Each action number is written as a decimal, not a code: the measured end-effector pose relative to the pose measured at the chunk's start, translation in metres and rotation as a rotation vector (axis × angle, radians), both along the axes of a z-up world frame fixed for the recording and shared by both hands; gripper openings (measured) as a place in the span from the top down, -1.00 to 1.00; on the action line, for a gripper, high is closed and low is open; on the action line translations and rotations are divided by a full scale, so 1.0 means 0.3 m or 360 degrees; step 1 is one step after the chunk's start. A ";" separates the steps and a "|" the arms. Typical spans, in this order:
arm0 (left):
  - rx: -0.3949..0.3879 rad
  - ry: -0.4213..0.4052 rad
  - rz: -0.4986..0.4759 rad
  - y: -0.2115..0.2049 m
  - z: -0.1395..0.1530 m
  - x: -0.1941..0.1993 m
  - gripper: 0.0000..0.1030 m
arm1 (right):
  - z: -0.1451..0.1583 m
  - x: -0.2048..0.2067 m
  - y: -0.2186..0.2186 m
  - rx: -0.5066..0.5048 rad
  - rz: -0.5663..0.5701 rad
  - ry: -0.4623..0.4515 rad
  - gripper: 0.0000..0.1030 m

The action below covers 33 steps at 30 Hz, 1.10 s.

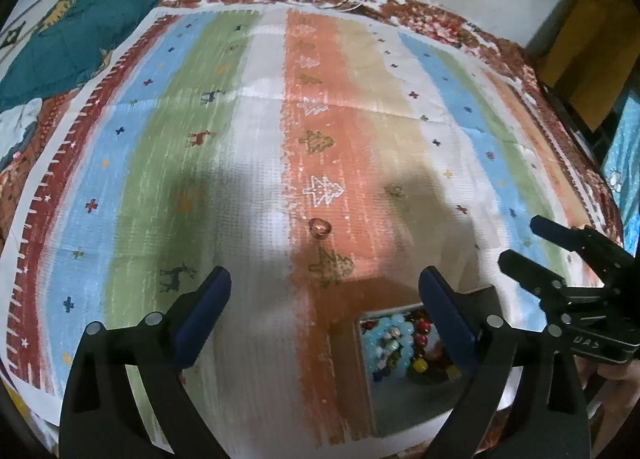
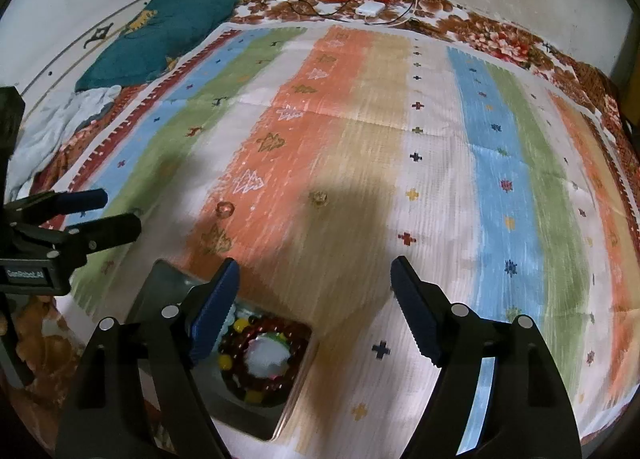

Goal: Organize jewelry
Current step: 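Move both open tools toward the bronze ring and gold charm on the cloth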

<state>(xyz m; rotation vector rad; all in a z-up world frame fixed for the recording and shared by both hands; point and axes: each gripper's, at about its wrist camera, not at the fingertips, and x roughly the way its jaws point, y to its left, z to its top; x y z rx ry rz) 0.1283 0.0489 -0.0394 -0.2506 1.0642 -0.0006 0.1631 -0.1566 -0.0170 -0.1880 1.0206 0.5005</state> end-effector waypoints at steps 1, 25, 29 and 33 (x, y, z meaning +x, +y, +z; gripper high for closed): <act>0.0004 0.0010 0.0010 0.002 -0.009 0.007 -0.81 | -0.012 0.015 0.000 -0.0011 -0.0013 0.0011 -0.53; -0.0142 0.0119 0.0062 0.038 -0.099 0.114 -0.81 | -0.102 0.149 0.069 -0.0003 0.0001 0.0155 -0.53; -0.0136 0.0128 0.0051 0.035 -0.105 0.124 -0.81 | -0.113 0.160 0.079 -0.0019 0.0007 0.0163 -0.53; -0.0127 0.0137 0.0038 0.029 -0.115 0.140 -0.81 | -0.120 0.172 0.084 -0.0027 0.0009 0.0168 -0.53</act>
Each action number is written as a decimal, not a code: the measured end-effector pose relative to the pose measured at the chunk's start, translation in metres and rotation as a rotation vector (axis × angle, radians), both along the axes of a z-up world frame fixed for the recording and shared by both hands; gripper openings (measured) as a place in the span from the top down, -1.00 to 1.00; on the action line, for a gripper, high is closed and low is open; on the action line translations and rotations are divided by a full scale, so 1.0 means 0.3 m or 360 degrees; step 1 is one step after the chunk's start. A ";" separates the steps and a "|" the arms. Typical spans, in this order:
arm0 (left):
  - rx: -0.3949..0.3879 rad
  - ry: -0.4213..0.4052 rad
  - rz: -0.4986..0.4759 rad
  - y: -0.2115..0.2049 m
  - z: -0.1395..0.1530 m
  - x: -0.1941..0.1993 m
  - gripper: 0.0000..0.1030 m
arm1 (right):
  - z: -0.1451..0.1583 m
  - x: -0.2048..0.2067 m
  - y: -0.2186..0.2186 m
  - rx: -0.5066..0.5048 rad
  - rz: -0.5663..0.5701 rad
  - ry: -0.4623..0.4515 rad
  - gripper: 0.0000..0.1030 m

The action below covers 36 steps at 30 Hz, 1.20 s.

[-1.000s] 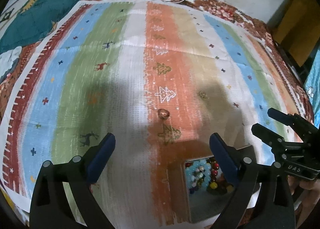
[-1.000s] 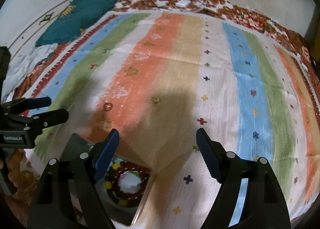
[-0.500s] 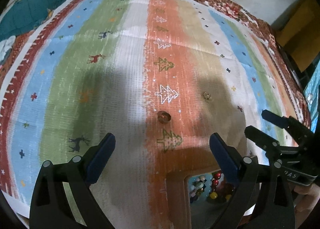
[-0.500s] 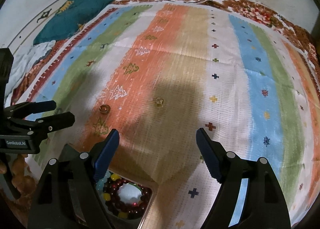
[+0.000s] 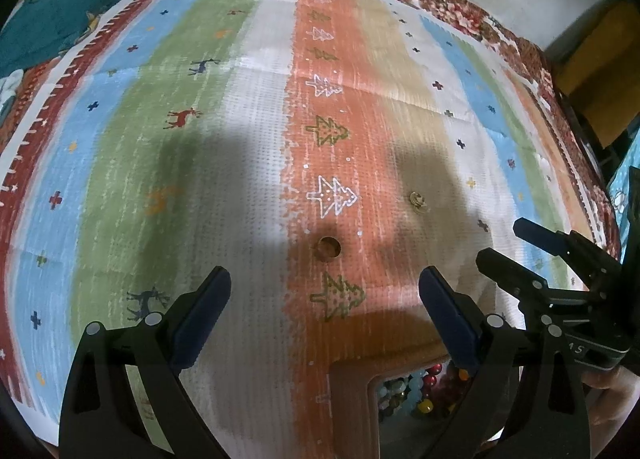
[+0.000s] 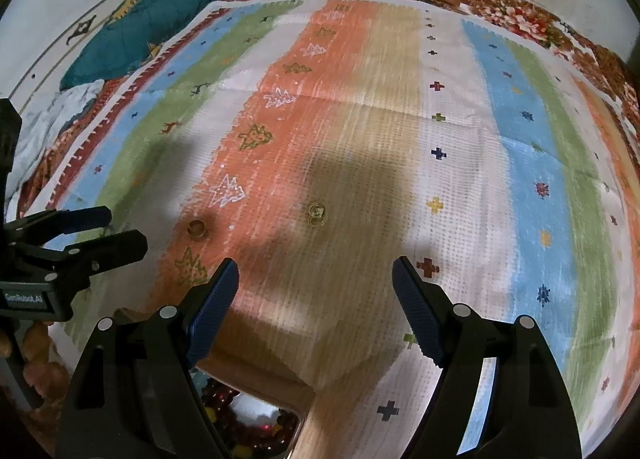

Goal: Organize jewelry
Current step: 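Move both open tools toward the bronze ring and gold charm on the cloth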

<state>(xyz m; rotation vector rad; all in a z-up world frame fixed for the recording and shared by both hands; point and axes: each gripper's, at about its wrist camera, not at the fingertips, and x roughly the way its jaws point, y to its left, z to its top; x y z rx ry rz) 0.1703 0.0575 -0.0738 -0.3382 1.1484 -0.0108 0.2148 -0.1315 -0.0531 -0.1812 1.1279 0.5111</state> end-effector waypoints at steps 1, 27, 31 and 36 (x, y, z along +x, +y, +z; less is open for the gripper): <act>-0.0002 0.0003 -0.0002 0.000 -0.003 0.004 -0.81 | 0.000 0.003 0.002 -0.0003 0.0003 -0.0002 -0.53; 0.0035 0.0094 -0.0075 0.006 -0.096 0.092 -0.65 | -0.096 0.126 0.034 -0.0029 -0.0010 0.0088 -0.53; 0.0046 0.0112 -0.0106 -0.002 -0.110 0.096 -0.54 | -0.111 0.147 0.041 -0.0032 -0.0020 0.0105 -0.53; 0.0070 0.0143 -0.0139 -0.012 -0.132 0.095 -0.50 | -0.130 0.172 0.053 -0.0032 -0.0033 0.0127 -0.53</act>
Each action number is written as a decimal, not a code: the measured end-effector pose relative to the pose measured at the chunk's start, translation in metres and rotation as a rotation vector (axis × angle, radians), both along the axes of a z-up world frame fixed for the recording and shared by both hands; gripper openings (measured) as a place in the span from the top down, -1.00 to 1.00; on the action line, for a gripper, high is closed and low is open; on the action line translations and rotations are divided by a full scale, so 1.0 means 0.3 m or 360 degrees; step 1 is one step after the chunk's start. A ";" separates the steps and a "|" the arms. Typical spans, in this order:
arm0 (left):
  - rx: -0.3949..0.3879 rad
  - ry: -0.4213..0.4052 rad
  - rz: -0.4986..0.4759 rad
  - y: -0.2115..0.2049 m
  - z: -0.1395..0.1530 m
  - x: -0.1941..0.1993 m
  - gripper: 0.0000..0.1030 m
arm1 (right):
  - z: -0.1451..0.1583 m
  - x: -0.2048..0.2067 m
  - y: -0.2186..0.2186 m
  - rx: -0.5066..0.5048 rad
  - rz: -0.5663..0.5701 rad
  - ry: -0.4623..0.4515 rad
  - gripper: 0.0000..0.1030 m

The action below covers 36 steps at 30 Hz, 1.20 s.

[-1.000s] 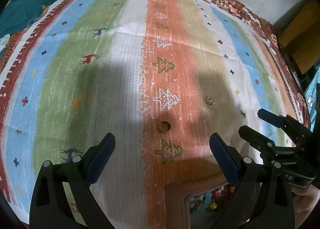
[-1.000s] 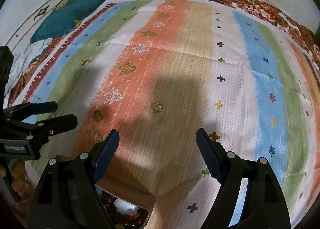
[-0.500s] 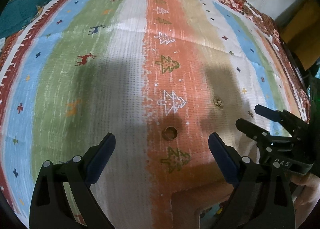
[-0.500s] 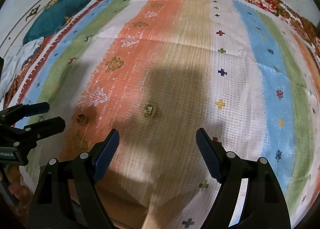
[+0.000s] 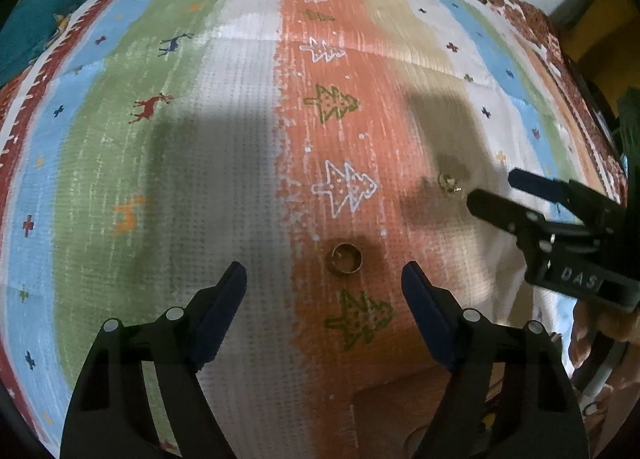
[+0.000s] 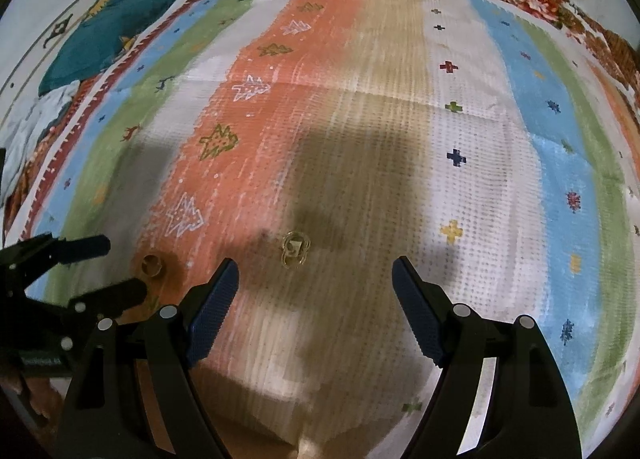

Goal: Organize jewelry
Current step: 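Move both open tools toward the bronze ring and gold charm on the cloth, then grasp the bronze ring with the left tool while the right tool grasps the gold charm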

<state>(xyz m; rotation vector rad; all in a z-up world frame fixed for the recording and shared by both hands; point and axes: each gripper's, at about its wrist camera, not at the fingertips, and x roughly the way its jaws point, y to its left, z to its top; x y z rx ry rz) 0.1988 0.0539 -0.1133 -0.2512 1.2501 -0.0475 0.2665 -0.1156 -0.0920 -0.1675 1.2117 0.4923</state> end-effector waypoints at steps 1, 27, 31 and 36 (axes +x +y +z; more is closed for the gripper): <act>0.0004 0.0003 -0.0008 -0.003 -0.002 -0.001 -0.48 | -0.003 0.004 0.005 -0.0001 0.0002 0.0003 -0.53; 0.0189 -0.0021 -0.0157 -0.059 -0.019 0.009 -0.10 | -0.100 0.066 0.070 -0.0118 0.0071 0.0090 -0.31; 0.0233 -0.0032 -0.0173 -0.074 -0.022 0.012 -0.06 | -0.099 0.068 0.073 -0.0130 0.0087 0.0100 -0.03; 0.0267 -0.0042 -0.0162 -0.070 -0.030 0.035 0.29 | -0.095 0.058 0.081 -0.0118 0.0125 0.0116 0.29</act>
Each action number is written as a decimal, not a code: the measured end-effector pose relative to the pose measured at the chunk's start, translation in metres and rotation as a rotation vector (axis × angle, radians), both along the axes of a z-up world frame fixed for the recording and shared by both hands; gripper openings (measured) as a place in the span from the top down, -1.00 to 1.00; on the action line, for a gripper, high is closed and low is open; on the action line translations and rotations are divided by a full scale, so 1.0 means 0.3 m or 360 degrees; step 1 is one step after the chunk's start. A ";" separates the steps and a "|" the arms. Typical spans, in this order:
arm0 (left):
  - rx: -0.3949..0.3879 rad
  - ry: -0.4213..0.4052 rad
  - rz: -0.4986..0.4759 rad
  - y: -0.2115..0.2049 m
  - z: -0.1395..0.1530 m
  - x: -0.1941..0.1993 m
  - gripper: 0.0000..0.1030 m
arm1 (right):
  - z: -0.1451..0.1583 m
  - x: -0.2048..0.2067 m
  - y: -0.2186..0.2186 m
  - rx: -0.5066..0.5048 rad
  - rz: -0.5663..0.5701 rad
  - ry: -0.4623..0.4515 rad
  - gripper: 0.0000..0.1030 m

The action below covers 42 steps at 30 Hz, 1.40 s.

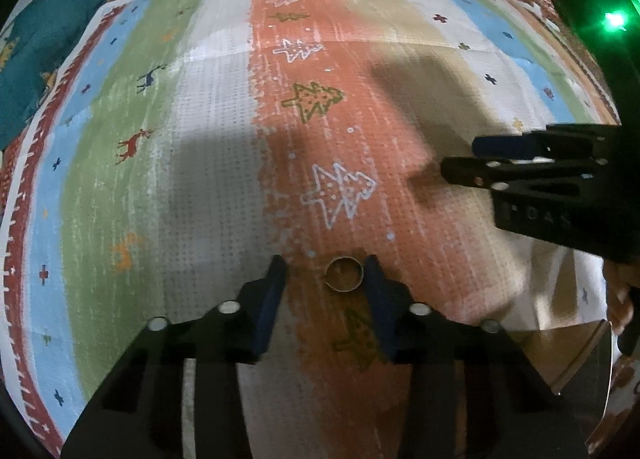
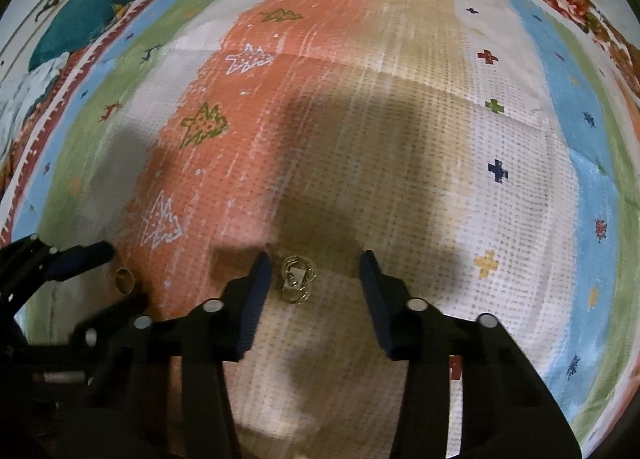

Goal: Organize jewelry

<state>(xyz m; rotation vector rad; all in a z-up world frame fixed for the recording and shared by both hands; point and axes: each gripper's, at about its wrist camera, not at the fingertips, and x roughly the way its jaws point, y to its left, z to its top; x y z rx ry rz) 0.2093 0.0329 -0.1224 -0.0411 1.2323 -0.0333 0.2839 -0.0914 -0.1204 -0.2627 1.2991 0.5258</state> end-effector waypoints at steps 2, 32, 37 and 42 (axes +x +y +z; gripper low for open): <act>-0.0001 -0.0003 -0.0014 0.001 -0.001 -0.002 0.31 | 0.002 -0.005 0.007 0.0004 0.0015 0.0008 0.43; -0.0150 -0.0025 0.0027 0.040 0.073 -0.035 0.62 | 0.084 -0.073 -0.042 0.0043 0.0014 -0.0039 0.67; -0.0150 -0.0052 0.0035 0.043 0.094 -0.050 0.62 | 0.115 -0.097 -0.056 0.0031 0.0010 -0.0093 0.67; -0.0158 -0.0081 0.0038 0.040 0.118 -0.061 0.62 | 0.152 -0.127 -0.067 0.0061 0.0008 -0.0125 0.67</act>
